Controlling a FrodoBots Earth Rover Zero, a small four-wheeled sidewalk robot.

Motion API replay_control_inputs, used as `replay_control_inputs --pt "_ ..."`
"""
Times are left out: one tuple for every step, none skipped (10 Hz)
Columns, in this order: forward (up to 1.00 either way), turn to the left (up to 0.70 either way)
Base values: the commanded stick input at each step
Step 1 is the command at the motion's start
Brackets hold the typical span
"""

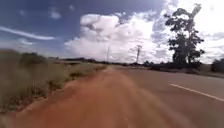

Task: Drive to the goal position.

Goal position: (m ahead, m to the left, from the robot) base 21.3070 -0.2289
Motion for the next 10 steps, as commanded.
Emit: replay_control_inputs --pt "1.0 0.0" --pt "1.0 0.0" --pt "1.0 0.0" --pt "1.0 0.0" --pt "1.0 0.0" --pt "1.0 0.0" --pt "1.0 0.0" --pt "1.0 0.0" --pt "1.0 0.0" --pt "1.0 0.0"
